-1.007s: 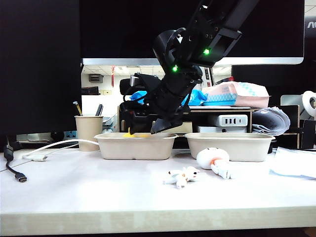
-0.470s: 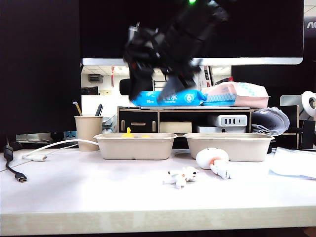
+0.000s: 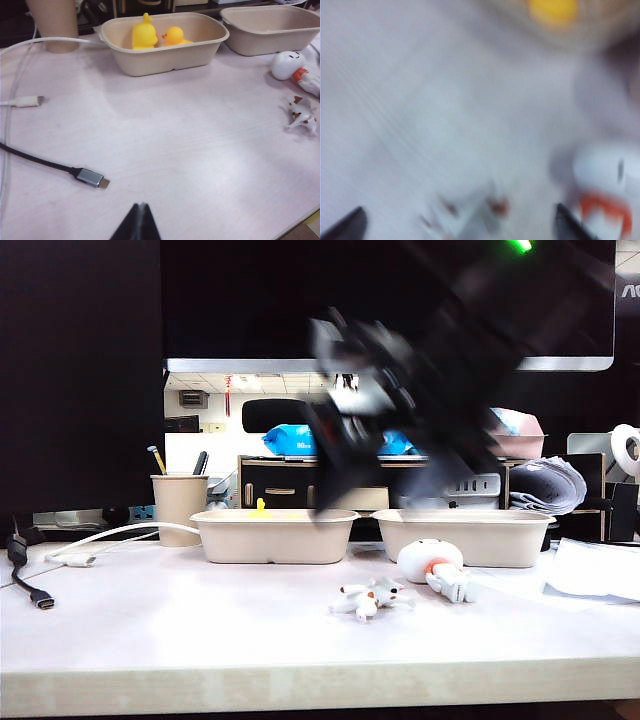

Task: Put the dolls with similar colors into the same paper box, while dolls with different colors go into separate paper boxes.

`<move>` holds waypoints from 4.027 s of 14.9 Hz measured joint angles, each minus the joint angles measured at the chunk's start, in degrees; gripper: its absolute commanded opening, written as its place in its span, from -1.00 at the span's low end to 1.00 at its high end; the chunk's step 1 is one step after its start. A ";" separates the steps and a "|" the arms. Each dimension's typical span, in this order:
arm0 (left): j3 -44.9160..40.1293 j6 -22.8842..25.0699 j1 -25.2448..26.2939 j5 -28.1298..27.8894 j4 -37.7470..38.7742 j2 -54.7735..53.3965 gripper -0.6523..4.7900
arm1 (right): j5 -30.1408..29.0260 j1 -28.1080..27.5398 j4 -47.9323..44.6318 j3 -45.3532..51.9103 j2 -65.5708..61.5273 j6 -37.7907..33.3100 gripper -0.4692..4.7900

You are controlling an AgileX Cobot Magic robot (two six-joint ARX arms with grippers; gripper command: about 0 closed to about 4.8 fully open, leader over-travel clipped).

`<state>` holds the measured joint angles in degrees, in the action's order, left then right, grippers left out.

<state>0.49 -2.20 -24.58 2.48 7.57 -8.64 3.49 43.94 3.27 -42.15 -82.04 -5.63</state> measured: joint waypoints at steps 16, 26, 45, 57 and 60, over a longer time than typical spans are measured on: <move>0.00 0.00 0.00 0.00 0.00 -0.02 -0.78 | 2.82 3.56 -12.39 5.51 -8.72 -2.51 1.00; 0.00 0.00 -0.02 0.00 0.00 -0.02 -0.78 | 5.86 3.26 -16.31 5.46 -10.93 -3.76 0.86; 0.00 0.00 -0.09 0.00 0.00 -0.02 -0.78 | 6.78 3.45 -10.56 5.60 -3.26 -6.43 0.63; 0.00 0.00 -0.09 0.00 0.00 -0.02 -0.78 | 18.86 14.71 -12.92 14.27 -0.11 -15.54 0.74; 0.00 0.02 -0.09 -0.02 0.00 -0.02 -0.78 | 19.04 14.73 -13.42 14.53 -0.35 -16.26 0.73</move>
<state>0.49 -2.17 -24.67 2.46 7.57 -8.67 22.52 58.67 -10.15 -27.62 -82.39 -21.89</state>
